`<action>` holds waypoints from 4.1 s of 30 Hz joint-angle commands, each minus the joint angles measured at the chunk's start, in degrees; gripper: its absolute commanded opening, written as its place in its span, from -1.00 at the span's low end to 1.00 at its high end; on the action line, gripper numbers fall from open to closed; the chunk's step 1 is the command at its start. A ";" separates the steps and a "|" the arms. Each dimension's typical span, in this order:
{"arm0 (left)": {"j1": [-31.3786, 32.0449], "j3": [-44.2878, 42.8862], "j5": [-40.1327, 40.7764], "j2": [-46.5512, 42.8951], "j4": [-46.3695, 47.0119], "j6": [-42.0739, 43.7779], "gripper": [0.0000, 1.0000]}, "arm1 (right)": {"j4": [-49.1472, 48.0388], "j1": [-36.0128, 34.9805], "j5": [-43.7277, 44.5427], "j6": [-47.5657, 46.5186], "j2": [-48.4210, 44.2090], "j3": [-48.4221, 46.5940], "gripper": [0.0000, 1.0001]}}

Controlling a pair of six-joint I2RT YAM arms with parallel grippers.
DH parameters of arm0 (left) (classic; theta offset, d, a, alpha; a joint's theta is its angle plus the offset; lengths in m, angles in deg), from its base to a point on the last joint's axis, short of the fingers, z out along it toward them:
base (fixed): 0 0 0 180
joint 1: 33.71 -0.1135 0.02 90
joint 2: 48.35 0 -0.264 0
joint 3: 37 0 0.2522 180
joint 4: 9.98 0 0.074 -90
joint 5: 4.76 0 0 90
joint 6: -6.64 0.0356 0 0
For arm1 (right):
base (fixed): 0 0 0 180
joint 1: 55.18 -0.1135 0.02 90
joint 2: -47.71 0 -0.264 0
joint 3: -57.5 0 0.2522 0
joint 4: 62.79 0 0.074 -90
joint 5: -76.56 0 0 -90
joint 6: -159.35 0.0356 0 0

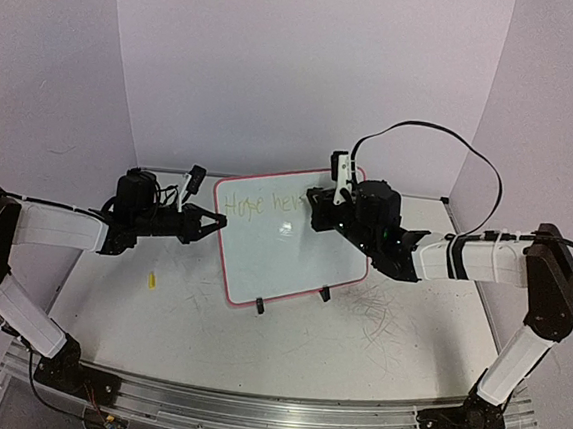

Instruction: Write a sentence on the whiteboard

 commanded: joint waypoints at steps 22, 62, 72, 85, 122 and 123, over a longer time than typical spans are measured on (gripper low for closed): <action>-0.29 -1.75 5.91 -0.78 -1.17 6.12 -1.00 | -2.68 0.30 -0.38 -0.81 -5.41 4.49 -1.00; -0.26 -1.66 6.01 -0.95 -1.35 6.49 -1.00 | -1.07 1.62 4.24 -0.80 -1.92 1.72 -1.00; -0.29 -1.73 5.90 -0.94 -1.35 6.41 -1.00 | 0.07 1.58 3.48 1.07 -3.35 5.18 -1.00; -0.21 -1.79 5.97 -0.77 -1.35 6.40 -1.00 | 0.06 1.62 3.34 0.68 -2.61 3.41 -1.00; -0.18 -1.93 7.02 -0.74 -1.79 6.53 -1.00 | -1.84 2.47 -6.72 -7.15 -18.96 14.92 -1.00; -0.16 -1.87 7.23 -0.96 -1.80 6.67 -1.00 | -1.11 2.48 -5.90 -7.44 -18.83 14.27 -1.00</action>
